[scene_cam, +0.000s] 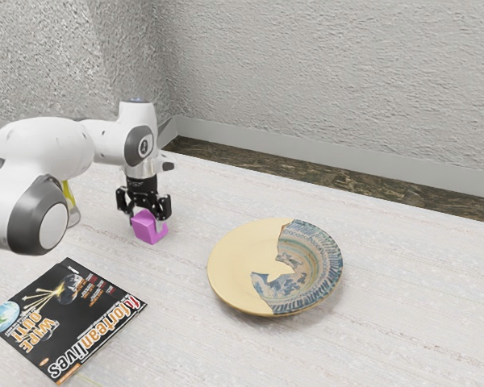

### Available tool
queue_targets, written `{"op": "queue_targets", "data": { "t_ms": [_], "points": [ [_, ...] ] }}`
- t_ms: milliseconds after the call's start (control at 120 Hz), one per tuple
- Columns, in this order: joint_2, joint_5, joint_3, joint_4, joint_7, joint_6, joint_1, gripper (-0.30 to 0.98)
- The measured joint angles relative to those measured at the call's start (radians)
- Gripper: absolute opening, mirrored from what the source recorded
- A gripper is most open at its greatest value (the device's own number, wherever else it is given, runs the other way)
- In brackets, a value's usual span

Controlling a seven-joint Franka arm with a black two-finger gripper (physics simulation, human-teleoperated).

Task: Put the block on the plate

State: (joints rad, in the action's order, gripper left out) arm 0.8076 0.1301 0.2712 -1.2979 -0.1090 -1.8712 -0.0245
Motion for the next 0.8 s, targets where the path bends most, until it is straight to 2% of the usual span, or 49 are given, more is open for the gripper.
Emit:
{"op": "queue_targets", "data": {
  "t_ms": [367,583,800],
  "points": [
    [-0.01,0.003,0.0,0.0,0.004,-0.011,0.0,0.45],
    [-0.123,-0.008,0.0,-0.041,0.006,-0.003,0.004,0.42],
    [-0.209,-0.013,-0.001,-0.048,0.007,0.039,0.114,0.4]
  ]
}}
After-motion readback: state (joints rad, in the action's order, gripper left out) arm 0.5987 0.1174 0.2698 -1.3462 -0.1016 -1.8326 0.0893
